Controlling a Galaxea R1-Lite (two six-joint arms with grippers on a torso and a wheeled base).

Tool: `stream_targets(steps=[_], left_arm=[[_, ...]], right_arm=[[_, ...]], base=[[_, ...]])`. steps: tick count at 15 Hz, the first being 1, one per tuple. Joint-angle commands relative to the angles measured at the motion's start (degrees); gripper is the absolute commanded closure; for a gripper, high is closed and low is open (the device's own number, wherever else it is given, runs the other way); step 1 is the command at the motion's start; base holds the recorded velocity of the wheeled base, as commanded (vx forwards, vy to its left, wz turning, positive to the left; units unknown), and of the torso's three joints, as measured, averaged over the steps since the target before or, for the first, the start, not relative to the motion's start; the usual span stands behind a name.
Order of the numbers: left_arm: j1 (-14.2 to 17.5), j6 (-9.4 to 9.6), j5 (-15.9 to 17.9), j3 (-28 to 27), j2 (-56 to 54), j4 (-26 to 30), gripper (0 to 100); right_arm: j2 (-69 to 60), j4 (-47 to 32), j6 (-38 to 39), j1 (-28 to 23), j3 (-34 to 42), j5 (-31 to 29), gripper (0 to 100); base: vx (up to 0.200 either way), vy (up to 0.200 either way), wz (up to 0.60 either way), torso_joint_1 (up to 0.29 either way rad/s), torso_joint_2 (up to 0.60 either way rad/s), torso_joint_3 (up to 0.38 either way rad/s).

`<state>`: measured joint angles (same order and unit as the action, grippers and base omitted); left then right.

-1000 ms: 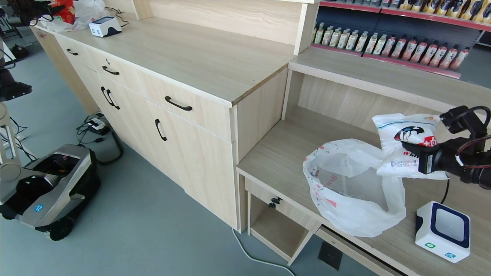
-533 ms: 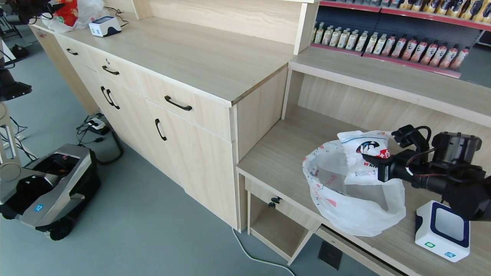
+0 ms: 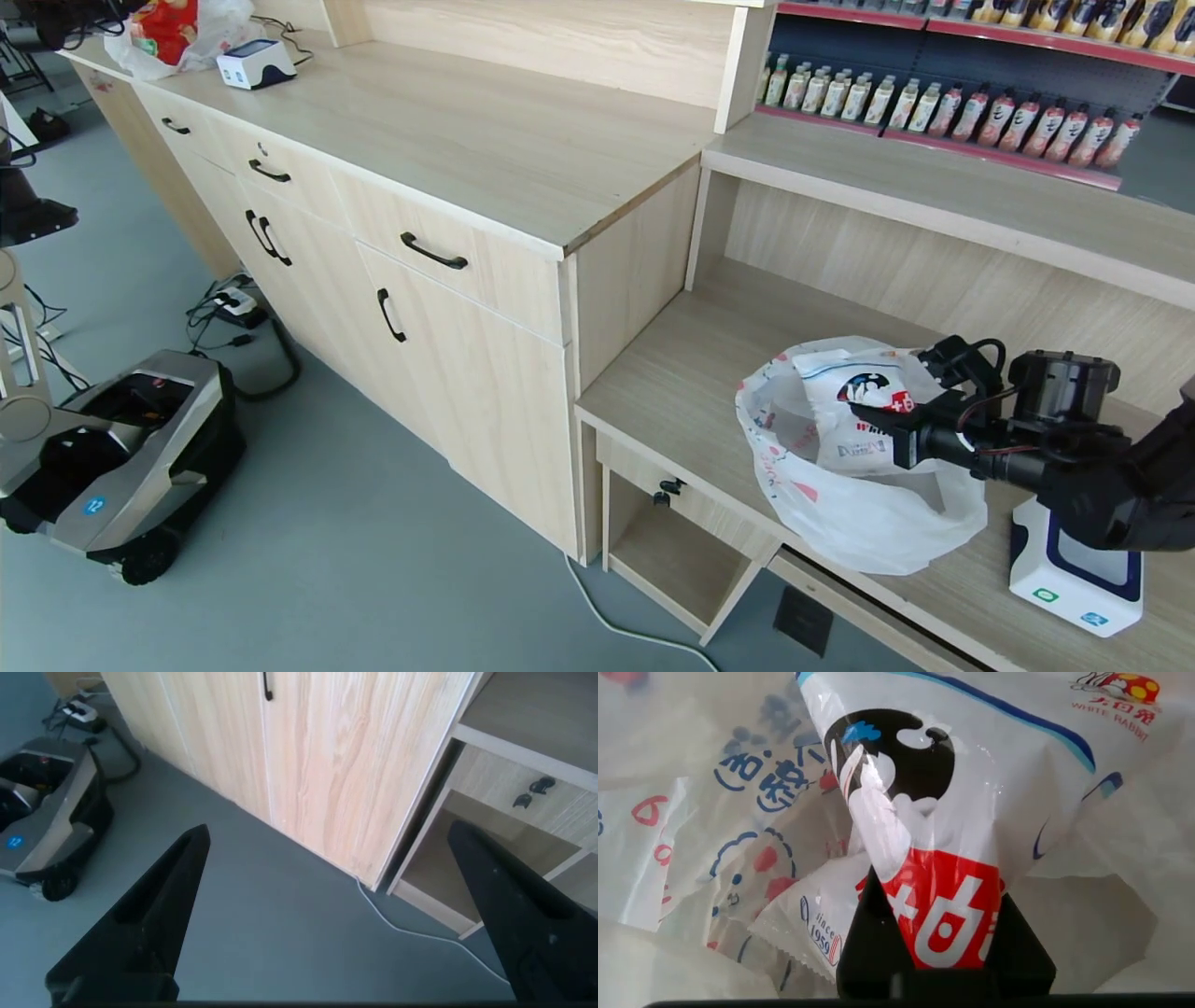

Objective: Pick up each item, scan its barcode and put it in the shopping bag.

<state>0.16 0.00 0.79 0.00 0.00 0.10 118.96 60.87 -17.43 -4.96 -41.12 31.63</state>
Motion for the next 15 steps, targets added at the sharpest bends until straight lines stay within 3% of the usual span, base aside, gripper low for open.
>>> stream_targets(steps=[1, 6, 7, 13, 15], left_arm=[[0.0, 0.00, 0.0, 0.0, 0.0, 0.0, 0], [0.0, 0.00, 0.0, 0.0, 0.0, 0.0, 0], [0.0, 0.00, 0.0, 0.0, 0.0, 0.0, 0], [0.0, 0.00, 0.0, 0.0, 0.0, 0.0, 0], [0.0, 0.00, 0.0, 0.0, 0.0, 0.0, 0]], right_arm=[[0.8, 0.0, -0.1, 0.4, 0.2, 0.3, 100], [1.0, 0.0, -0.1, 1.4, 0.5, 0.4, 100], [0.9, -0.2, -0.1, 1.4, 0.2, 0.4, 0], [-6.6, -0.7, 0.0, 0.8, 0.4, 0.3, 0], [-18.8, -0.8, -0.1, -1.6, 3.7, 0.2, 0]], base=[[0.000, 0.000, 0.00, 0.000, 0.00, 0.000], [0.000, 0.000, 0.00, 0.000, 0.00, 0.000], [0.000, 0.000, 0.00, 0.000, 0.00, 0.000], [0.000, 0.000, 0.00, 0.000, 0.00, 0.000], [0.000, 0.000, 0.00, 0.000, 0.00, 0.000]])
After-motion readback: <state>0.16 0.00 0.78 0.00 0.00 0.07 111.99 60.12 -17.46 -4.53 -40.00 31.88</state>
